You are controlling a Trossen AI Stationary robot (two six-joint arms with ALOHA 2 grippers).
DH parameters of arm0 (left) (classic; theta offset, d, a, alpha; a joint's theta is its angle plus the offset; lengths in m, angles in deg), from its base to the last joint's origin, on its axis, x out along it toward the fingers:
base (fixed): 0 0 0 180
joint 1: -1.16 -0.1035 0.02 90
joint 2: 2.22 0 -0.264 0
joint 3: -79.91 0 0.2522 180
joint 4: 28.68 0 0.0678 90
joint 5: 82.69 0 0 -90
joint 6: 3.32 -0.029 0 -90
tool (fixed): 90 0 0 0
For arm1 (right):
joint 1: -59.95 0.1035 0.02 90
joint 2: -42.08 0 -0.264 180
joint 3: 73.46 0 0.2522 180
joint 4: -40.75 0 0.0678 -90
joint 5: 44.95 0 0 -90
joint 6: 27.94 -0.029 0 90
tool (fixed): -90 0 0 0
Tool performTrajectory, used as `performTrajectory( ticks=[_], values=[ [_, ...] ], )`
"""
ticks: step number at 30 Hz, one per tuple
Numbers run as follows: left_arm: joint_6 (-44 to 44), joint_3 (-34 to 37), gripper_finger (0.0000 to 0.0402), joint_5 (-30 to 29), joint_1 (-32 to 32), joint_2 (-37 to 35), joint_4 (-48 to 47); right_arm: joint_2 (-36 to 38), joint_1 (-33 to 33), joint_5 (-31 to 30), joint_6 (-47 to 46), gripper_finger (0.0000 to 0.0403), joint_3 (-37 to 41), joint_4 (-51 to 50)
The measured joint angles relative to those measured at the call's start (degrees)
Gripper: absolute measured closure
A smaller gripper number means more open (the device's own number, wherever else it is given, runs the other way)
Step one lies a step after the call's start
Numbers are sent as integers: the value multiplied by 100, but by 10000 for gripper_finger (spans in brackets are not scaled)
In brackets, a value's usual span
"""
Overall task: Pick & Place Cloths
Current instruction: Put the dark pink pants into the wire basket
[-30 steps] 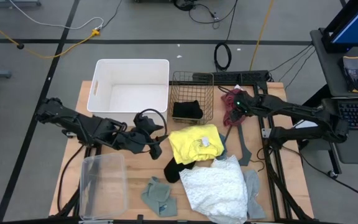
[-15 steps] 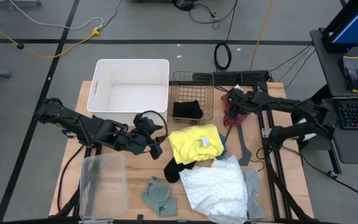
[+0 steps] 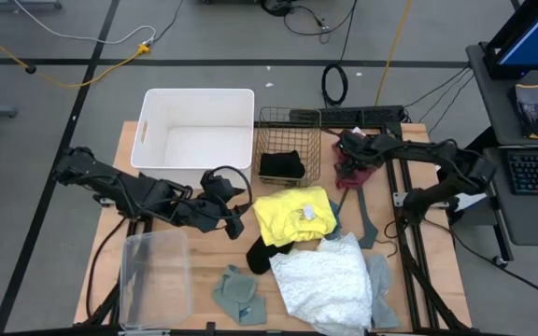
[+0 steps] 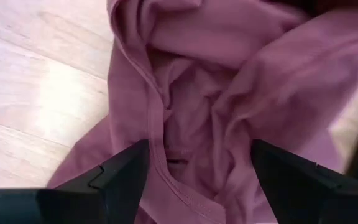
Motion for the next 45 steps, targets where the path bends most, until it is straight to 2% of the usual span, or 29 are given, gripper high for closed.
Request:
performTrajectory(
  ticks=[5, 9, 26, 35, 41, 45],
  values=[
    [4, 0, 195, 42, 2, -3, -2, -315, -44, 56, -85, 127, 0, 11],
    [29, 2, 195, 43, 41, -3, -4, -454, -44, 55, -199, 145, -4, 21],
    [74, 2, 195, 44, 116, -3, -4, -276, -42, 38, -197, 286, 0, -119],
    [63, 2, 195, 48, 116, -3, -4, 806, -42, 41, -180, 390, 2, -304],
    [0, 1, 194, 48, 116, -3, -4, 1824, -42, 78, -398, 394, 2, -493],
    [4, 2, 195, 50, 116, -3, -4, 2627, -41, 428, -528, 397, 2, -463]
  ],
)
